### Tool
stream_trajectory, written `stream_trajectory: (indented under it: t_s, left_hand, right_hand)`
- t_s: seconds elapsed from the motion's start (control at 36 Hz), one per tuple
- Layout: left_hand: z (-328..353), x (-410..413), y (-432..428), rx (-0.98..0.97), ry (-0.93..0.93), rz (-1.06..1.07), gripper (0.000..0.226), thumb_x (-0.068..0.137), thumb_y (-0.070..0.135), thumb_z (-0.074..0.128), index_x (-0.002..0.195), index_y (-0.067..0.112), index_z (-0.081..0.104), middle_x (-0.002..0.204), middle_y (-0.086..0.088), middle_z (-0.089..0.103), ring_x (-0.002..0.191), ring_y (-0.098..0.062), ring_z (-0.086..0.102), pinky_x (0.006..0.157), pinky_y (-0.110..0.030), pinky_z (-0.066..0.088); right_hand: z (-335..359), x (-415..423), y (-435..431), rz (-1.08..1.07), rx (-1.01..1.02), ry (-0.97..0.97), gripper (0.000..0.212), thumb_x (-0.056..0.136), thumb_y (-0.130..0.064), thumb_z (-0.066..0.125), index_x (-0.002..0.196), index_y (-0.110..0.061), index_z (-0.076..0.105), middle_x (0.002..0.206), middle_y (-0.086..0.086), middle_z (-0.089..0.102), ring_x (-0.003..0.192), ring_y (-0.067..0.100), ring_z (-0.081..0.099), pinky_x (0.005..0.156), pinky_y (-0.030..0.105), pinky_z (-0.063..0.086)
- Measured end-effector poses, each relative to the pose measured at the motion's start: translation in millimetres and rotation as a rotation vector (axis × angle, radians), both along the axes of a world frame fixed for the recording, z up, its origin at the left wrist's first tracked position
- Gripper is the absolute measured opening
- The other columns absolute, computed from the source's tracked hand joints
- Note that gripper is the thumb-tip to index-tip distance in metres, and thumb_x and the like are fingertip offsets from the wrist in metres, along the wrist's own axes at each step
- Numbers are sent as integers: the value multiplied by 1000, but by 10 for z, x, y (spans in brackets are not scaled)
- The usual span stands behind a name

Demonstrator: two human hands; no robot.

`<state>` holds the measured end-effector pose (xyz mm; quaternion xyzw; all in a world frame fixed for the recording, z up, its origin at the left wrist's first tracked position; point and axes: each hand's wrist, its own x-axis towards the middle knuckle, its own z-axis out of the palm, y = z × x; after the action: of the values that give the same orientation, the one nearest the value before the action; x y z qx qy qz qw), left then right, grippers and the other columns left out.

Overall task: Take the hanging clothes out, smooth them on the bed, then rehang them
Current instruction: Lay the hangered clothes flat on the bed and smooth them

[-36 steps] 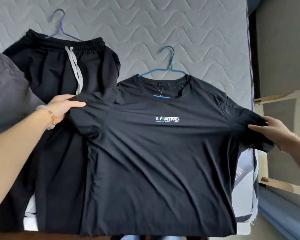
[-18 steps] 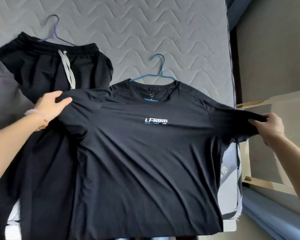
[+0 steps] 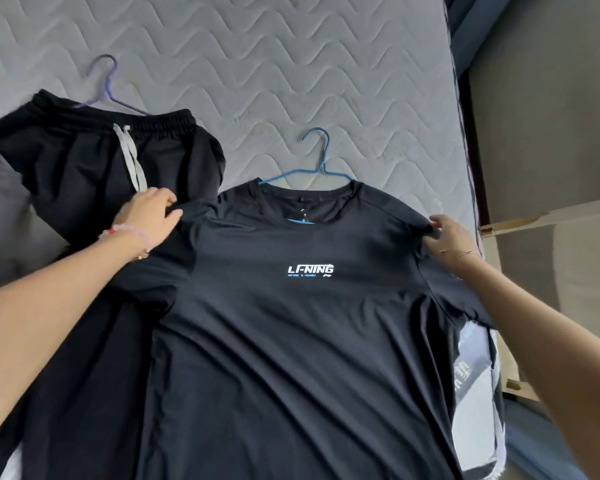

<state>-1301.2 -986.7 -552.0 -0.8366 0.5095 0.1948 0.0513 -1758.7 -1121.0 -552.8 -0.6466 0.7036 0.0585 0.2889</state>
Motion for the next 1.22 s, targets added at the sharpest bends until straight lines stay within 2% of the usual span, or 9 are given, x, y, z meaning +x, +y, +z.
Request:
stream_trajectory:
  t_s: [0.11,0.31,0.47,0.61,0.75,0.89,1.03,1.14,1.22]
  left_hand:
    - [-199,-237,-262,89,179,100,49,95,33,52,135,6,44,139,-18,43,124,-37,47,107,-44,38]
    - [-263,-231,-356,122,239,169,43,95,34,52,126,6,45,132,-22,50,114,-39,54,94,-42,45]
    - [-123,-232,-334,-51,162,35,15,94,32,49,98,18,52,107,-8,64,95,-33,60,81,-44,52]
    - [-155,-371,-476,-37,312,32,32,90,35,58,115,14,55,115,-4,60,107,-25,57,91,-37,46]
    - [-256,-588,-622,30,135,-188,52,93,35,53,141,21,36,136,-7,42,122,-27,48,93,-39,43]
    - [-347,-715,-794,61,-15,-62,39,95,34,49,129,14,44,134,-10,44,120,-31,48,94,-43,40]
    - [-333,-632,-946,128,-58,-229,31,97,34,46,122,18,57,126,-12,53,120,-32,49,91,-39,38]
    - [-165,-630,-1186,-67,-5,-84,23,90,35,57,103,18,67,116,-15,55,109,-35,57,75,-34,40]
    - [-46,-704,-1411,-171,118,95,14,88,28,58,95,18,66,112,-15,65,101,-33,63,77,-31,47]
  right_hand:
    - [-193,266,-131,4,-24,-86,49,88,-14,53,136,-8,44,134,16,52,124,36,46,103,39,37]
    - [-342,372,-353,54,-98,136,32,90,-27,56,117,-10,58,121,17,57,121,36,41,94,43,41]
    - [-374,363,-434,115,-73,121,28,88,-25,59,110,-8,62,117,18,59,114,37,49,88,39,43]
    - [-376,343,-431,112,-86,93,26,88,-24,60,108,-8,62,116,17,55,109,37,51,88,41,44]
    - [-347,320,-480,68,-93,63,22,84,-29,64,95,-11,66,109,14,58,102,34,55,78,36,42]
    - [-329,264,-522,8,-104,65,19,83,-33,65,92,-16,66,102,12,66,95,35,59,71,32,41]
    - [-292,230,-580,-28,-131,47,20,82,-37,64,91,-19,67,93,12,68,90,36,62,77,37,49]
    - [-241,277,-727,-122,-139,-38,12,87,-27,56,91,-18,63,40,-5,61,46,2,62,70,29,51]
    - [-179,311,-894,-235,-194,-99,12,89,-16,49,94,-18,60,32,-21,52,30,-8,50,49,13,46]
